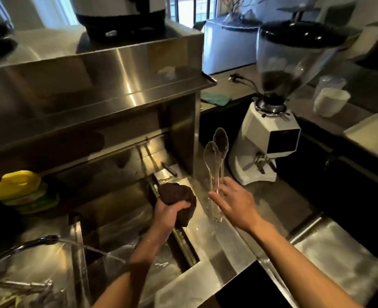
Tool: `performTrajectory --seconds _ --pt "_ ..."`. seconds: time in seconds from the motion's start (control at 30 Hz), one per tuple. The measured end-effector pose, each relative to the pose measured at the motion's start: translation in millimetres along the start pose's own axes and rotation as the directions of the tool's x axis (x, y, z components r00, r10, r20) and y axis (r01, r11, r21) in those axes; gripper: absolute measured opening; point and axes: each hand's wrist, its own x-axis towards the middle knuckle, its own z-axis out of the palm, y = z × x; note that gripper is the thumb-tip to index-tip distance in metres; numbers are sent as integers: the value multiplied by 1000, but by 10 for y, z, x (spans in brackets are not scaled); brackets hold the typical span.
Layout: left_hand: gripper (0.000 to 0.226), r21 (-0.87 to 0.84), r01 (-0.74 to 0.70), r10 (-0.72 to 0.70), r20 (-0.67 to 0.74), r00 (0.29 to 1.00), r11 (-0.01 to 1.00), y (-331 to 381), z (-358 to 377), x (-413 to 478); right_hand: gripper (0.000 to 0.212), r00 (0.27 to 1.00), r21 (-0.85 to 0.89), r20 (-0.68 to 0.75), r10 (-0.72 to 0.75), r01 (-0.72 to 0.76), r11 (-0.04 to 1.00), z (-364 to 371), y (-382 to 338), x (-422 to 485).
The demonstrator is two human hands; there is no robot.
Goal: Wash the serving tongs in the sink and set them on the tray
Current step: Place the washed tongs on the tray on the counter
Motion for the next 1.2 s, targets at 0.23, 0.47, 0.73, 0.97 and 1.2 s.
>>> performTrajectory --seconds 0.23,0.47,0.73,0.97,1.2 --pt "44 53 14 -26 218 976 998 -105 1193 -181 45 957 9 -222 185 -187 982 -901 791 -485" --pt "28 124 -42 -24 486 874 991 -237 2297 -449 46 868 59 -400 293 -295 954 -1669 1489 -1115" --pt "42 193 -74 -70 647 759 978 -363 3236 -626 50 697 201 -501 512 -482 853 -2353 1942 -1496" --pt "32 150 -18 -89 675 732 989 -264 3859 -575 41 667 261 -444 598 -542 799 -2811 2294 -1288" --pt "28 77 47 -84 609 789 996 -94 4399 -363 39 682 212 -339 648 -616 759 -3278 2625 -741"
